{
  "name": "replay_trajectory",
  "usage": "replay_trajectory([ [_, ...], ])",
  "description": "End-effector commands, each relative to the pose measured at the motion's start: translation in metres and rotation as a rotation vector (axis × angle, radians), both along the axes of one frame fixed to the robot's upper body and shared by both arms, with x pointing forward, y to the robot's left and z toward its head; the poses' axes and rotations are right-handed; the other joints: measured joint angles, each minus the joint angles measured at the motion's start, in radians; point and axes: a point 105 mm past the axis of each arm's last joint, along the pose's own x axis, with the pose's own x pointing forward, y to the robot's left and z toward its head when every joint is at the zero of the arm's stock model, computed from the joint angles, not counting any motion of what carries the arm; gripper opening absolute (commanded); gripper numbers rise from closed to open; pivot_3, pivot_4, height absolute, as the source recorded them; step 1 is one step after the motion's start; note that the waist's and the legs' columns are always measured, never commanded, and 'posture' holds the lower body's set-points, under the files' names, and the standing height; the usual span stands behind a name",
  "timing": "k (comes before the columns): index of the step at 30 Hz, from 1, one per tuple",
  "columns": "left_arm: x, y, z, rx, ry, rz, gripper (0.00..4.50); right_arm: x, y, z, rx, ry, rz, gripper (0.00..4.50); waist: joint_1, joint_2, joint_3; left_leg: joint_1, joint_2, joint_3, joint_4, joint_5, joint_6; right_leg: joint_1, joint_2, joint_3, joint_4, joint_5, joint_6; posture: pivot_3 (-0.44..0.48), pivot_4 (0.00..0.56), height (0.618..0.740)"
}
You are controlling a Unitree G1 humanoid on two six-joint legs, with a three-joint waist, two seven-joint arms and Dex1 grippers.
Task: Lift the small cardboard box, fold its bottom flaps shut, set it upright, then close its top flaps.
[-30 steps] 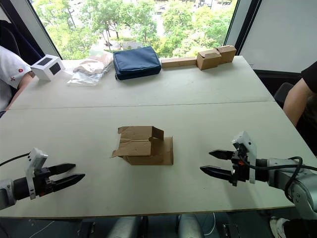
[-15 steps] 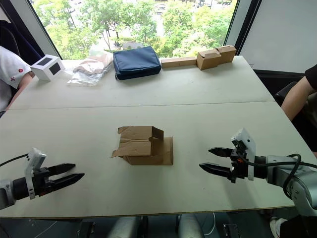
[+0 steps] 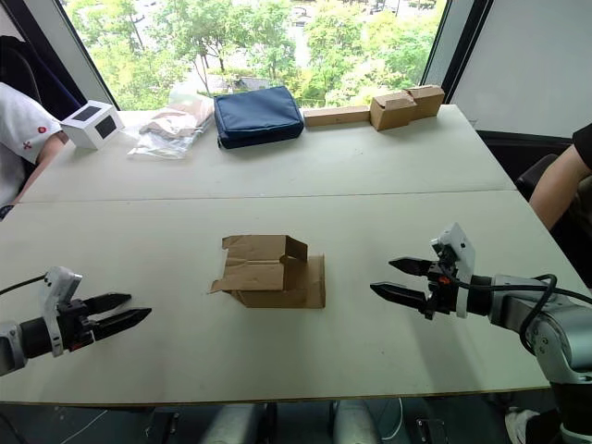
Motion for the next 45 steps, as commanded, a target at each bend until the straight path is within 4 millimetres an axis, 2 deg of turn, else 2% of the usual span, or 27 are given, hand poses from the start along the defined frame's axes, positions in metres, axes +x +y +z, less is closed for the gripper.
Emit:
replay_trajectory([
  [1,0.005,0.003,0.008,0.034,-0.015,0.006,4.5,0.001,0.004,0.003,-0.022,-0.047,-0.001,4.49,-0.001,0.0,0.0,0.0,0.0,0.0,0.0,0.0,0.0,0.0,0.0,0.0,0.0,0.0,0.0,0.0,0.15,0.737],
  [3,0.007,0.001,0.013,-0.019,0.013,0.002,4.5,0.002,0.005,0.007,0.0,-0.06,-0.007,4.49,-0.002,0.0,0.0,0.0,0.0,0.0,0.0,0.0,0.0,0.0,0.0,0.0,0.0,0.0,0.0,0.0,0.15,0.737],
  [7,0.012,-0.009,0.032,-0.272,0.139,-0.003,4.5,0.004,0.008,0.018,0.015,-0.109,-0.003,4.49,-0.001,0.0,0.0,0.0,0.0,0.0,0.0,0.0,0.0,-0.001,0.0,0.0,0.001,0.0,0.0,0.0,0.15,0.737],
  [10,0.024,-0.015,0.034,-0.417,0.187,-0.005,4.5,0.006,0.015,0.019,-0.039,-0.147,0.025,4.49,0.0,0.0,0.0,0.0,0.0,0.0,0.001,0.0,0.0,0.0,0.0,0.0,0.002,0.0,0.001,0.0,0.15,0.737],
  [13,0.037,-0.035,0.047,-0.576,0.255,-0.078,4.5,-0.003,0.034,0.029,-0.054,-0.195,0.103,4.49,0.0,0.0,0.0,0.0,-0.001,0.0,0.001,0.0,0.0,0.0,0.001,-0.001,0.002,0.002,0.004,0.0,0.15,0.737],
  [16,0.037,-0.055,0.057,-0.648,0.332,-0.166,4.5,-0.013,0.05,0.039,-0.043,-0.212,0.162,4.49,-0.001,-0.001,0.0,-0.001,-0.001,0.0,0.002,0.0,0.0,-0.001,0.002,-0.001,0.003,0.003,0.005,0.0,0.15,0.737],
  [21,0.036,-0.093,0.055,-0.687,0.451,-0.308,4.5,-0.032,0.077,0.043,-0.062,-0.223,0.259,4.49,-0.004,-0.002,0.0,0.0,-0.001,0.0,0.002,0.0,0.0,-0.001,0.002,-0.001,0.004,0.004,0.006,0.0,0.15,0.737],
  [27,0.051,-0.125,0.053,-0.715,0.469,-0.391,4.5,-0.042,0.09,0.049,-0.042,-0.238,0.264,4.49,0.001,-0.003,0.0,-0.001,-0.001,0.0,0.003,0.001,-0.001,-0.001,0.002,-0.001,0.004,0.004,0.006,0.0,0.15,0.737],
  [32,0.061,-0.142,0.049,-0.727,0.491,-0.43,4.5,-0.047,0.089,0.042,-0.067,-0.226,0.245,4.49,0.0,-0.003,0.0,-0.001,-0.002,0.0,0.003,0.001,-0.001,0.0,0.002,-0.001,0.004,0.004,0.006,0.0,0.15,0.737],
  [38,0.077,-0.153,0.048,-0.743,0.477,-0.45,4.5,-0.045,0.092,0.039,-0.052,-0.228,0.218,4.49,-0.001,-0.003,0.0,0.0,-0.002,0.0,0.004,0.001,0.0,0.0,0.004,-0.001,0.004,0.004,0.006,0.0,0.15,0.737],
  [45,0.08,-0.164,0.043,-0.729,0.478,-0.496,4.5,-0.045,0.096,0.04,-0.033,-0.224,0.209,4.49,-0.002,-0.003,0.0,-0.001,-0.002,0.0,0.004,0.001,0.0,0.0,0.007,-0.001,0.004,0.004,0.007,0.0,0.15,0.737],
])
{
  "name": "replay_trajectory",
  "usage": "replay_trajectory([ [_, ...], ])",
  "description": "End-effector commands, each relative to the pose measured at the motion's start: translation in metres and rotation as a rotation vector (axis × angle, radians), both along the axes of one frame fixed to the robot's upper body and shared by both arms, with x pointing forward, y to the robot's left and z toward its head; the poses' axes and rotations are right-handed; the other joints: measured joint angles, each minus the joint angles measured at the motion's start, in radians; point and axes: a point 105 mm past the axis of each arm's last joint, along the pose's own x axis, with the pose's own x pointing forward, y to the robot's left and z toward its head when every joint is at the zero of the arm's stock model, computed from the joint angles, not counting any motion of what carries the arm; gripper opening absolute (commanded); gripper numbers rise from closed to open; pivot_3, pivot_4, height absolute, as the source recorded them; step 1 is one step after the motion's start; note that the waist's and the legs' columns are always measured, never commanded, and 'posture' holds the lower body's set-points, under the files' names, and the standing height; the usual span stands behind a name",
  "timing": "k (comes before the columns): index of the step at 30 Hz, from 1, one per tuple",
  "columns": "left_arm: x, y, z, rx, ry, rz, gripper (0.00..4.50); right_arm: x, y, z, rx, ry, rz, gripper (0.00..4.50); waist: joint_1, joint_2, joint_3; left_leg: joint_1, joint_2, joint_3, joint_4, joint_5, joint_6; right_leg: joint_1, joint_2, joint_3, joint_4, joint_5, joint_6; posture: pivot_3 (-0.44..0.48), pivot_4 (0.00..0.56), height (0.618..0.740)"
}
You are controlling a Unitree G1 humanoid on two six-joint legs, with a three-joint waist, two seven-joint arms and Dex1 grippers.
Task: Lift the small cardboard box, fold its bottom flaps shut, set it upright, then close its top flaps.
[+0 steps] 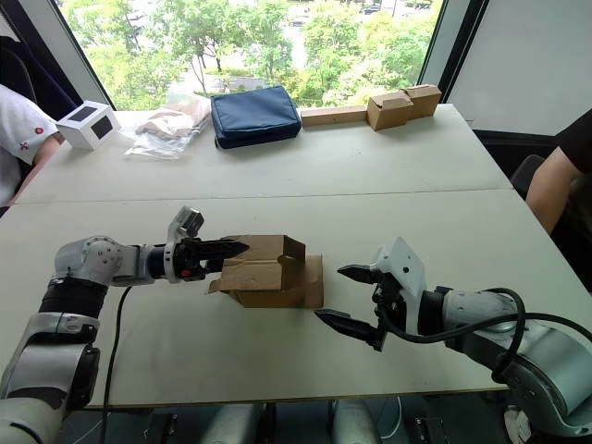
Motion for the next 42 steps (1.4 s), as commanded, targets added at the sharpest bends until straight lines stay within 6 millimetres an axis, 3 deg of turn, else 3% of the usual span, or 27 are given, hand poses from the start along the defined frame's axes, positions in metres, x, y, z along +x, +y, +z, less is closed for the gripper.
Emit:
replay_trajectory([
  [1,0.003,-0.004,0.007,-0.015,-0.036,-0.025,4.5,-0.003,0.006,0.006,0.01,-0.031,0.022,4.49,0.0,0.0,0.0,0.0,0.0,0.0,0.0,0.0,0.0,0.0,0.0,0.0,0.0,0.0,0.0,0.0,0.15,0.737],
  [4,0.005,-0.007,0.008,-0.025,-0.039,-0.031,4.5,-0.002,0.005,0.006,0.007,-0.032,0.013,4.49,0.002,0.0,0.0,0.0,0.0,0.0,0.0,0.0,0.0,0.0,0.0,0.0,0.0,0.0,0.0,0.0,0.15,0.737],
  [6,0.006,-0.009,0.009,-0.035,-0.041,-0.031,3.99,-0.002,0.005,0.006,0.007,-0.032,0.012,4.5,0.002,0.0,0.0,0.0,0.0,0.0,0.001,0.0,0.0,0.001,0.0,0.0,0.0,0.0,0.0,0.0,0.15,0.737],
  [9,0.005,-0.011,0.009,-0.042,-0.043,-0.041,2.96,-0.002,0.006,0.005,0.006,-0.03,0.011,4.5,0.001,0.0,0.0,0.0,0.0,0.0,0.001,0.0,0.0,0.001,0.0,0.0,0.0,0.0,0.0,0.0,0.15,0.737],
  [15,0.004,-0.012,0.008,-0.047,-0.044,-0.042,0.35,-0.001,0.004,0.003,0.005,-0.026,0.004,4.5,0.001,0.0,0.0,0.0,0.0,0.0,0.001,0.0,0.0,0.001,0.001,0.0,0.0,0.0,0.0,0.0,0.15,0.737],
  [16,0.004,-0.012,0.009,-0.049,-0.046,-0.042,0.09,0.0,0.004,0.002,0.005,-0.024,0.004,4.5,0.001,0.0,0.0,0.0,0.0,0.0,0.001,0.0,0.0,0.001,0.001,0.0,0.0,0.0,0.0,0.0,0.15,0.737],
  [22,0.009,-0.006,0.025,-0.038,-0.147,-0.015,0.09,0.004,-0.001,0.004,0.071,-0.018,-0.035,4.5,0.001,-0.001,0.0,0.0,0.0,0.0,0.001,0.0,0.0,0.001,0.001,0.0,0.0,0.0,0.0,0.0,0.15,0.737],
  [27,0.017,0.002,0.076,-0.06,-0.443,0.027,0.09,0.035,-0.009,0.032,0.239,-0.172,-0.199,4.5,-0.002,-0.002,0.001,0.0,0.001,-0.001,0.002,0.0,0.0,0.001,0.0,0.0,0.001,0.0,0.0,0.0,0.15,0.737],
  [30,0.018,0.008,0.11,-0.077,-0.615,0.044,0.0,0.064,-0.011,0.063,0.374,-0.315,-0.334,3.86,-0.004,-0.001,0.001,0.0,0.001,0.0,0.001,0.001,-0.001,0.0,0.001,0.0,0.001,0.0,0.0,0.0,0.15,0.737],
  [33,0.019,0.011,0.137,-0.074,-0.743,0.043,0.0,0.091,-0.011,0.089,0.507,-0.408,-0.456,2.83,-0.006,-0.001,0.0,0.0,0.001,0.0,0.0,0.002,-0.003,-0.002,0.002,0.0,0.002,0.0,0.0,0.0,0.15,0.737],
  [40,0.021,0.013,0.167,-0.069,-0.895,0.023,0.0,0.108,0.025,0.129,0.673,-0.458,-0.319,0.02,-0.016,-0.001,0.001,0.0,0.0,0.0,0.0,0.004,-0.007,-0.003,0.002,0.0,0.005,0.0,0.0,0.0,0.15,0.737],
  [42,0.022,0.012,0.169,-0.069,-0.909,0.016,0.0,0.112,0.029,0.133,0.674,-0.461,-0.305,0.02,-0.024,-0.001,0.001,0.0,-0.001,0.0,0.0,0.003,-0.005,-0.003,0.002,0.0,0.007,0.0,0.0,0.0,0.15,0.737],
])
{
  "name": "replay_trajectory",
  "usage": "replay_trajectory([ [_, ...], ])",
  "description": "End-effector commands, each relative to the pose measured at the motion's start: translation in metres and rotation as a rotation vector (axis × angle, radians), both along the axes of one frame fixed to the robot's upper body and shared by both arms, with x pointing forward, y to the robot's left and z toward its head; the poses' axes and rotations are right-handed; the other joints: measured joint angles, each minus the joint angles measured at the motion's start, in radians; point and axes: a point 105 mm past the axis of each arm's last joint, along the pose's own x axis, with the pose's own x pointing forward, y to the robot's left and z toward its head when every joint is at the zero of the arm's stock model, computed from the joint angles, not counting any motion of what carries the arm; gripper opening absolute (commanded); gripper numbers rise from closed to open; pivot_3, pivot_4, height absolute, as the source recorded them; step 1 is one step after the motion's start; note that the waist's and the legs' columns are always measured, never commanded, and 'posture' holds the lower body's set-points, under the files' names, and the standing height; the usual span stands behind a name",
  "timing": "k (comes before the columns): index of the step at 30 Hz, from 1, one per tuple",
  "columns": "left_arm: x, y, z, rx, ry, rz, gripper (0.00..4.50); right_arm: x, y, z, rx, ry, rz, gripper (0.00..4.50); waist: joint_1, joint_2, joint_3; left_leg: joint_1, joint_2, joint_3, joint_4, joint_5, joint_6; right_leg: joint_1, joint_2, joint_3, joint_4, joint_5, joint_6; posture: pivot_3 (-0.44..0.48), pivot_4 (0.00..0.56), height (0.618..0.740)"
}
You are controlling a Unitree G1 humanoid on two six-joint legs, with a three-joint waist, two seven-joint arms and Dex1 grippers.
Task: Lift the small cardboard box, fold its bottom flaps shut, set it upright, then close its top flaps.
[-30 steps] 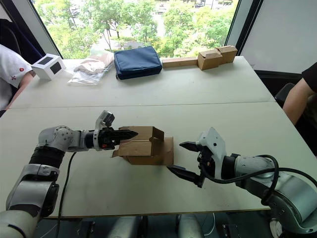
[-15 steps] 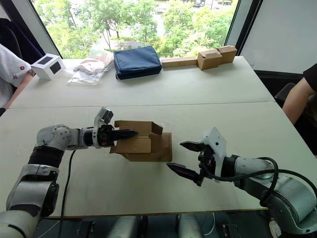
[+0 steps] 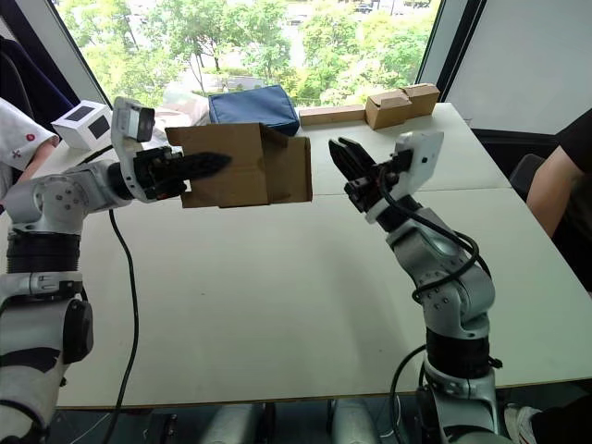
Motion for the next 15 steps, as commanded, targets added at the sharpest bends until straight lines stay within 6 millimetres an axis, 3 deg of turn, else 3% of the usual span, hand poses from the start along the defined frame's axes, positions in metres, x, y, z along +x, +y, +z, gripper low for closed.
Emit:
replay_trajectory([
  [1,-0.002,0.0,0.014,0.001,-0.078,-0.018,0.0,0.005,0.007,0.016,0.002,-0.054,0.019,0.02,-0.003,0.0,0.0,0.0,0.0,0.0,0.0,0.0,0.0,0.0,0.0,0.0,0.001,0.0,0.0,0.0,0.15,0.737],
  [6,-0.005,-0.004,0.018,-0.015,-0.105,-0.033,0.0,0.016,0.023,0.016,-0.08,-0.07,0.008,0.02,-0.008,0.0,0.0,0.0,0.0,0.0,0.0,0.0,0.0,-0.002,0.0,0.001,0.006,0.0,0.0,0.0,0.15,0.737],
  [15,-0.012,-0.006,0.018,-0.014,-0.112,-0.054,0.0,0.009,0.049,0.011,-0.119,-0.085,0.103,0.02,-0.008,0.0,0.0,0.0,0.0,0.0,0.0,0.0,0.0,-0.003,0.0,0.001,0.007,0.0,0.0,0.0,0.15,0.737],
])
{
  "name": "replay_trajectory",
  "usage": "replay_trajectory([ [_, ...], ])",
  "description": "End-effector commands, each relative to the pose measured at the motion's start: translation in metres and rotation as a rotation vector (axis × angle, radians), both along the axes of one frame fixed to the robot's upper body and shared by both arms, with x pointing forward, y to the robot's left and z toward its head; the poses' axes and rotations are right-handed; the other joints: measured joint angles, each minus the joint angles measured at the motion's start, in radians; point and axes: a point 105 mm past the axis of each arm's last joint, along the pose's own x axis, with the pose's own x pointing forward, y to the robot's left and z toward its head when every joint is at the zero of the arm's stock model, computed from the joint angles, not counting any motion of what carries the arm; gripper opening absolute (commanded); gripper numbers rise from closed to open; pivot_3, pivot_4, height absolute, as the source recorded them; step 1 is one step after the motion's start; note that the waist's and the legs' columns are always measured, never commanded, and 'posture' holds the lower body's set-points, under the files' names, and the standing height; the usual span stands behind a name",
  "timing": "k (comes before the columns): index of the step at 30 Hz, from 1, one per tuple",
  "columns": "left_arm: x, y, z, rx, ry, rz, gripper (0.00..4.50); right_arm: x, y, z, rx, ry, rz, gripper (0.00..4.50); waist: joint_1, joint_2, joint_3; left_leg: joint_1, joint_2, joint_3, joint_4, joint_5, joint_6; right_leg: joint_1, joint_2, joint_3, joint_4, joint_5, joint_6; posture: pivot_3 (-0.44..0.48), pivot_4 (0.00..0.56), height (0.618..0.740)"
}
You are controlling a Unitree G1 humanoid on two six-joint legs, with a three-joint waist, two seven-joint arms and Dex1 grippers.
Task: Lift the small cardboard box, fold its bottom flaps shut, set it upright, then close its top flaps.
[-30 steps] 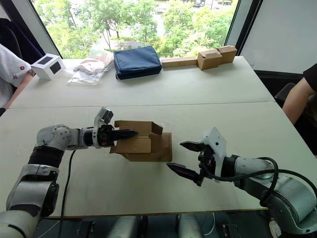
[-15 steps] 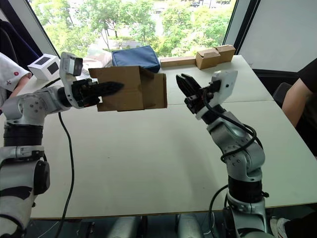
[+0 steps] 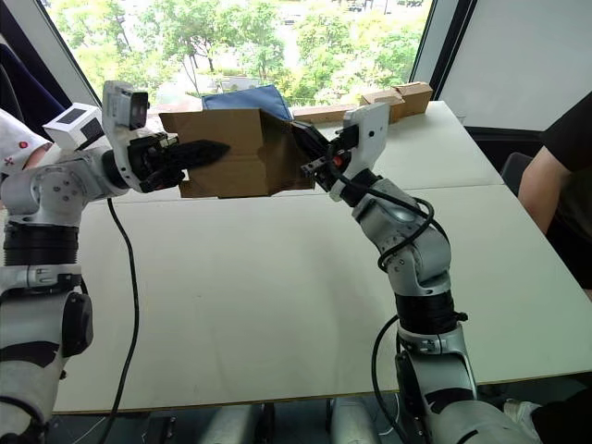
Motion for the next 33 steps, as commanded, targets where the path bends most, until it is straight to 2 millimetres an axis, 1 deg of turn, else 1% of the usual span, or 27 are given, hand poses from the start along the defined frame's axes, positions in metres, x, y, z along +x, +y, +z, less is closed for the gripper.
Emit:
replay_trajectory([
  [1,-0.006,0.002,0.011,-0.021,-0.045,-0.01,0.0,-0.012,0.012,0.017,0.007,-0.075,0.059,0.02,0.0,0.0,0.0,0.0,0.0,0.0,0.0,0.0,0.0,0.0,0.0,0.0,0.0,0.0,0.0,0.0,0.15,0.737],
  [10,-0.007,0.001,0.009,-0.027,-0.038,-0.017,0.0,-0.027,0.027,0.016,-0.006,-0.075,0.166,0.02,0.0,0.0,0.0,0.0,0.0,0.0,0.0,0.0,0.0,0.0,0.0,0.0,0.0,0.0,0.0,0.0,0.15,0.737],
  [17,-0.007,-0.001,0.007,-0.02,-0.033,-0.024,0.0,-0.028,0.032,0.017,-0.013,-0.081,0.178,0.02,0.0,0.0,0.0,0.0,0.0,0.0,0.0,0.0,0.0,0.0,0.0,0.0,0.0,0.0,0.0,0.0,0.15,0.737],
  [25,-0.008,-0.006,0.007,-0.011,-0.048,-0.033,0.0,-0.03,0.033,0.016,-0.013,-0.081,0.187,0.02,0.0,0.0,0.0,0.0,0.0,0.0,0.0,0.0,0.0,0.0,0.0,0.0,0.0,0.0,0.0,0.0,0.15,0.737],
  [26,-0.008,-0.006,0.007,-0.015,-0.048,-0.03,0.0,-0.03,0.032,0.016,-0.018,-0.081,0.186,0.02,0.0,0.0,0.0,0.0,0.0,0.0,0.0,0.0,0.0,0.0,0.0,0.0,0.0,0.0,0.0,0.0,0.15,0.737],
  [28,-0.007,-0.005,0.007,-0.018,-0.049,-0.02,0.0,-0.031,0.022,0.013,-0.035,-0.073,0.165,0.02,0.001,0.0,0.0,0.0,0.0,0.0,0.0,0.0,0.0,0.0,0.0,0.0,0.0,0.0,0.0,0.0,0.15,0.737],
  [30,-0.007,-0.004,0.007,-0.019,-0.049,-0.016,0.0,-0.035,0.005,0.011,-0.045,-0.066,0.146,0.02,0.004,0.0,0.0,0.0,0.0,0.0,0.0,0.0,0.0,0.0,0.0,0.0,0.0,0.0,0.0,0.0,0.15,0.737],
  [31,-0.007,-0.003,0.007,-0.02,-0.049,-0.015,0.0,-0.037,-0.001,0.011,-0.047,-0.065,0.145,0.02,0.006,0.0,0.0,0.0,0.0,0.0,0.0,0.0,0.0,0.0,0.0,0.0,0.0,0.0,0.0,0.0,0.15,0.737],
  [33,-0.007,-0.003,0.007,-0.022,-0.047,-0.012,0.0,-0.052,-0.015,0.018,-0.008,-0.069,0.184,0.02,0.006,0.0,0.0,0.0,-0.001,0.0,0.0,0.0,0.0,0.0,-0.001,0.0,0.0,0.0,0.0,0.0,0.15,0.737],
])
